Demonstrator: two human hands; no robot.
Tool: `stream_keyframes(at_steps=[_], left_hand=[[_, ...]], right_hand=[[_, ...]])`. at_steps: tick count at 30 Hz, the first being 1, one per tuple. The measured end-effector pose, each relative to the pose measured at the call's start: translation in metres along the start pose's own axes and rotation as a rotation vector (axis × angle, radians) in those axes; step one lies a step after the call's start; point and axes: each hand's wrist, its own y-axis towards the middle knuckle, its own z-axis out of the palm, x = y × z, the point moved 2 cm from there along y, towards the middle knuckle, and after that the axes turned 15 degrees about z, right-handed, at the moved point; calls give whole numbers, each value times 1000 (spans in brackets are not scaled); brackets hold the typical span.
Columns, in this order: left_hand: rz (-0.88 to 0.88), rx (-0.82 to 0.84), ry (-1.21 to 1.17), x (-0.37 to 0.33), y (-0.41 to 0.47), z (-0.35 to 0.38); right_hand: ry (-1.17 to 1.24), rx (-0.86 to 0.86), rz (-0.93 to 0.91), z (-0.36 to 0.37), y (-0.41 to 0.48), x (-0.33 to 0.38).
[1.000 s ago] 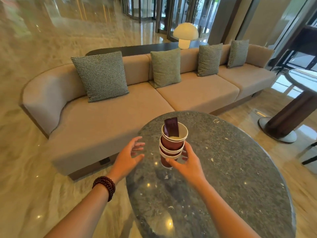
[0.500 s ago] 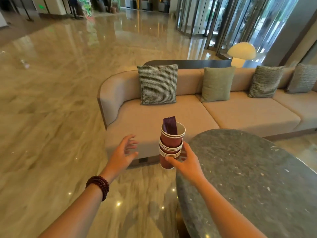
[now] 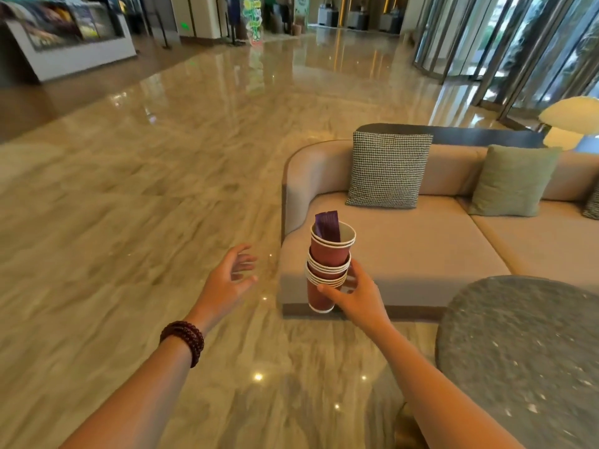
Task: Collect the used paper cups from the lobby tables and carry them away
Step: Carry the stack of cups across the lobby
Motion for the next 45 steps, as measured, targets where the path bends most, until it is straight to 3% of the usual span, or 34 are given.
stream_keyframes(at_steps=[18, 33, 45], left_hand=[[-112, -292, 15, 77, 23, -137], [-130, -384, 9, 158, 205, -238], [-116, -319, 48, 232, 341, -319]], right_hand=[[-3, 235, -72, 163, 94, 72], [-49, 271, -102, 256, 299, 168], [-27, 259, -115, 339, 441, 229]])
